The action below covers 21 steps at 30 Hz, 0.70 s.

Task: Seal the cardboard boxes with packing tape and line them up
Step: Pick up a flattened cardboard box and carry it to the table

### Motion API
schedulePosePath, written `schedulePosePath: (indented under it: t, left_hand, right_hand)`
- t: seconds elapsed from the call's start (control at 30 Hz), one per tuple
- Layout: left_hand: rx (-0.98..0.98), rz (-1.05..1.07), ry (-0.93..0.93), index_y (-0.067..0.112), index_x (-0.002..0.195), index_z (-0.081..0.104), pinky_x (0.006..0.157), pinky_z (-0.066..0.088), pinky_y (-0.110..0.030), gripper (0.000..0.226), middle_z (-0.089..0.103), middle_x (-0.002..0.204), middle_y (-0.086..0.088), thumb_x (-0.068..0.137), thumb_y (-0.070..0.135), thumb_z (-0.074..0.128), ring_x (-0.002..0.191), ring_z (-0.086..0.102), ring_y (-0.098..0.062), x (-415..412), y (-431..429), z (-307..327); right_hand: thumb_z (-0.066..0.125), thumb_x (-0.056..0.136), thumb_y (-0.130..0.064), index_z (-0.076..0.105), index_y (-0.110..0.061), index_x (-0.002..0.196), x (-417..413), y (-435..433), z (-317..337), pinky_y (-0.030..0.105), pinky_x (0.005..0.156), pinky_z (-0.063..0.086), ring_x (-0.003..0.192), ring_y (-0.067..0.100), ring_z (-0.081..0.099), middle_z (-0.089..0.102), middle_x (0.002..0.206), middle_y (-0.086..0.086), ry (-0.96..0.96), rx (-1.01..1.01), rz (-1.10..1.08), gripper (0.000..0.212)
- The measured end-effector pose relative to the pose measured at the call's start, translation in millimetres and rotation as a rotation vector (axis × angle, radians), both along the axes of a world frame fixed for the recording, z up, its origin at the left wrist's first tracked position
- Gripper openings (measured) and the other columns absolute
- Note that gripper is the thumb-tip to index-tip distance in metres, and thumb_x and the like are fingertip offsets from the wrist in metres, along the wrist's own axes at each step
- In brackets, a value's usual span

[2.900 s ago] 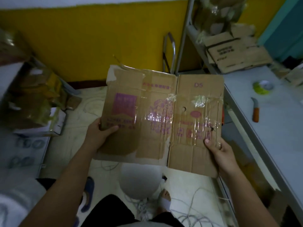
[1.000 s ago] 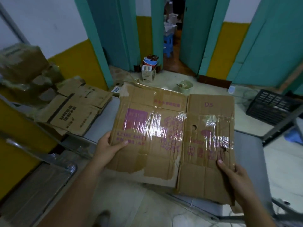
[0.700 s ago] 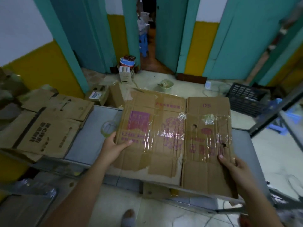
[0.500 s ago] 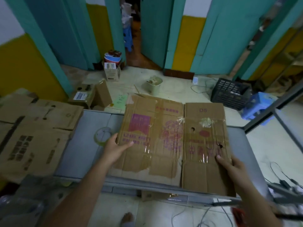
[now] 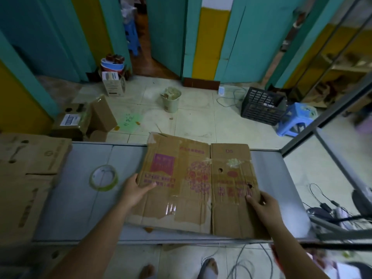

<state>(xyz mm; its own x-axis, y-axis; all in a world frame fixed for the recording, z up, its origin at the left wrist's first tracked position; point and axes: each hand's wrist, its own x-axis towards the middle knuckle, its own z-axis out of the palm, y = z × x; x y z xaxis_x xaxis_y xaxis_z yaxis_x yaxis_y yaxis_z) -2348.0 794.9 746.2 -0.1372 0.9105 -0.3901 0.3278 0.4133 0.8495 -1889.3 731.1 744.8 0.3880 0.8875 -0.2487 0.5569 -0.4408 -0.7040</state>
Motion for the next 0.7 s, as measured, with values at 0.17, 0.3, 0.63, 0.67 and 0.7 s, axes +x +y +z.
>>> schedulePosePath:
  t: [0.17, 0.3, 0.63, 0.67, 0.7]
  left_hand:
    - [-0.005, 0.050, 0.120, 0.029, 0.101, 0.067, 0.069, 0.052, -0.022, 0.031, 0.071, 0.095, 0.014, 0.083, 0.022, 0.092, 0.092, 0.070, -0.012, 24, -6, 4]
    - [-0.028, 0.055, 0.226, 0.022, 0.123, 0.059, 0.082, 0.052, -0.033, 0.052, 0.068, 0.110, 0.005, 0.083, 0.031, 0.092, 0.101, 0.066, -0.019, 38, -9, 4]
    - [0.016, -0.072, 0.244, 0.026, 0.135, 0.062, 0.100, 0.057, -0.047, 0.067, 0.070, 0.124, 0.003, 0.078, 0.043, 0.093, 0.117, 0.068, -0.023, 22, -1, 7]
    - [0.029, -0.088, 0.233, 0.026, 0.138, 0.060, 0.101, 0.057, -0.046, 0.069, 0.070, 0.126, 0.004, 0.079, 0.042, 0.092, 0.119, 0.067, -0.022, 18, 0, 7]
    - [0.038, -0.117, 0.230, 0.026, 0.145, 0.055, 0.104, 0.055, -0.047, 0.076, 0.067, 0.133, 0.004, 0.081, 0.041, 0.091, 0.123, 0.065, -0.021, 16, 1, 7]
  right_hand:
    - [0.080, 0.085, -0.055, 0.047, -0.013, 0.154, 18, 7, -23, 0.044, 0.102, 0.051, 0.129, 0.032, 0.057, 0.056, 0.149, 0.013, 0.107, -0.101, 0.003, 0.087]
    - [0.087, 0.063, -0.075, 0.023, -0.033, 0.163, 29, 4, -28, 0.050, 0.109, 0.048, 0.143, 0.031, 0.046, 0.040, 0.163, 0.001, 0.166, -0.133, 0.104, 0.126]
    - [0.078, 0.061, -0.078, 0.035, -0.022, 0.160, 18, -3, -21, 0.051, 0.110, 0.047, 0.141, 0.032, 0.048, 0.046, 0.160, 0.009, 0.154, -0.086, 0.026, 0.121]
    - [0.078, 0.060, -0.080, 0.034, -0.024, 0.161, 17, -3, -19, 0.051, 0.111, 0.047, 0.142, 0.031, 0.047, 0.045, 0.161, 0.007, 0.154, -0.086, 0.041, 0.123]
    - [0.080, 0.060, -0.081, 0.030, -0.028, 0.162, 16, -5, -18, 0.052, 0.112, 0.047, 0.144, 0.031, 0.045, 0.042, 0.163, 0.005, 0.152, -0.088, 0.071, 0.125]
